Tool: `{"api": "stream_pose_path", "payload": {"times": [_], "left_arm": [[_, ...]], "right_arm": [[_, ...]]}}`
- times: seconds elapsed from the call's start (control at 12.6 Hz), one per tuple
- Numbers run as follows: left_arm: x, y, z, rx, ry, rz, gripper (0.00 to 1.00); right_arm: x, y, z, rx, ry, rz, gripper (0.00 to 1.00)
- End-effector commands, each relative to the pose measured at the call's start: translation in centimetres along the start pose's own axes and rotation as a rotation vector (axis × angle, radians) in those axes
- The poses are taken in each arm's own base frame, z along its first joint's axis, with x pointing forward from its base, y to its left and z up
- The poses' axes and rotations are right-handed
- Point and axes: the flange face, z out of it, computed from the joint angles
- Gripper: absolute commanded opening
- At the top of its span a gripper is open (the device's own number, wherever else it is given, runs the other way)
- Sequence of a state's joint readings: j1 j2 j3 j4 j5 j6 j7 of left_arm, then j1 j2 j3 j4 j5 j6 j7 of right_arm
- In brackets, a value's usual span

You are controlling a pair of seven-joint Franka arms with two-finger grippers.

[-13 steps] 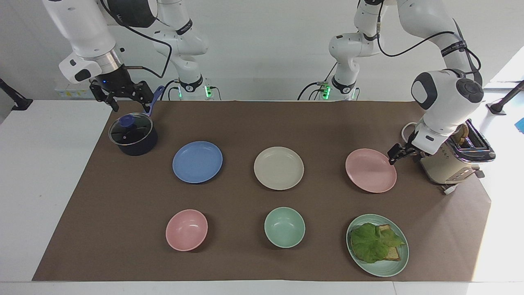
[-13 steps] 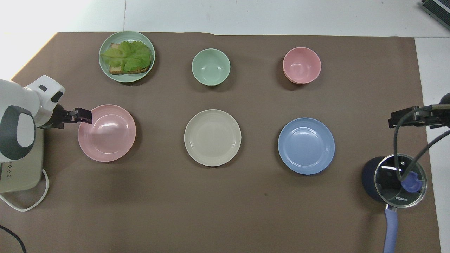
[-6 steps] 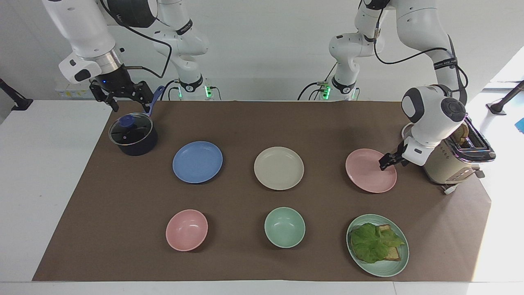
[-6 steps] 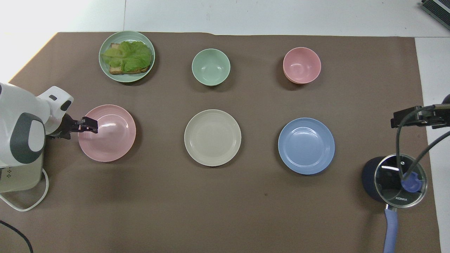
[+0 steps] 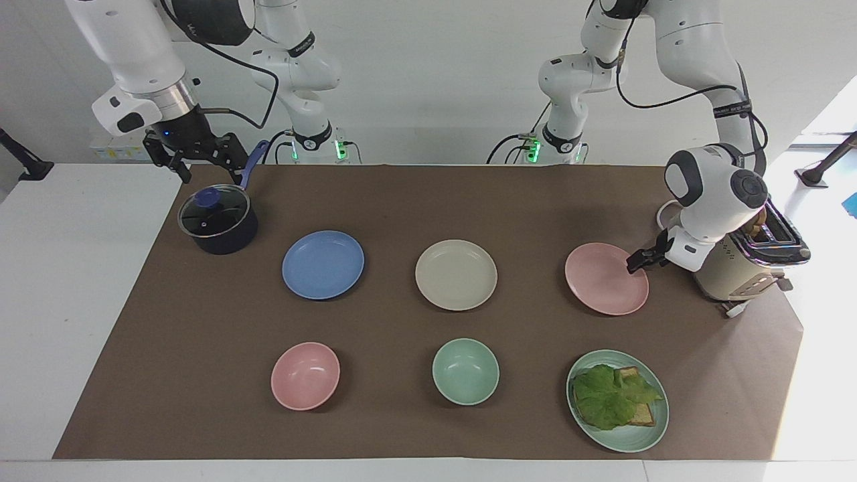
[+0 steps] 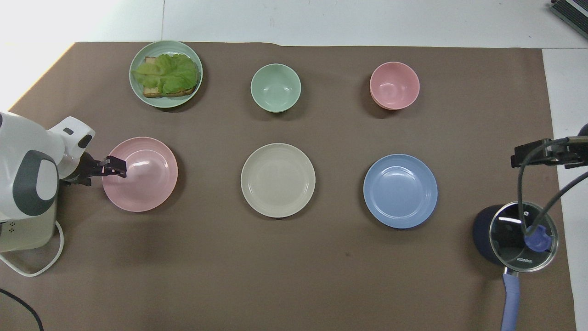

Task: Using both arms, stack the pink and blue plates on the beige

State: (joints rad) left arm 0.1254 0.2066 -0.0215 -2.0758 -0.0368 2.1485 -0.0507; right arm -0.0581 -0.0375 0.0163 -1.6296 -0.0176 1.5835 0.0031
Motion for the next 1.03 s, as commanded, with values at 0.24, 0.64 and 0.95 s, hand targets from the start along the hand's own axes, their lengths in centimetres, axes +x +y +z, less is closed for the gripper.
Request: {"api": "stream_pose_path", "payload": {"times": [0.24, 0.64, 0.95], "left_arm": [[-0.6, -0.5, 0.2, 0.009, -0.033, 0.004, 0.0], [-0.2, 1.2, -6.4, 0.012, -0.14, 0.03, 0.0], [-1.9, 10.4, -10.4, 0.0, -0.193, -0.041, 0.0]], "right_arm": [[0.0, -0.2, 0.0, 0.006, 0.039, -0.01, 1.0], [-0.1, -0.5, 0.1, 0.006, 0.039, 0.0, 1.0], [0.1, -0.6, 0.0, 0.007, 0.052, 0.006, 1.0]]}}
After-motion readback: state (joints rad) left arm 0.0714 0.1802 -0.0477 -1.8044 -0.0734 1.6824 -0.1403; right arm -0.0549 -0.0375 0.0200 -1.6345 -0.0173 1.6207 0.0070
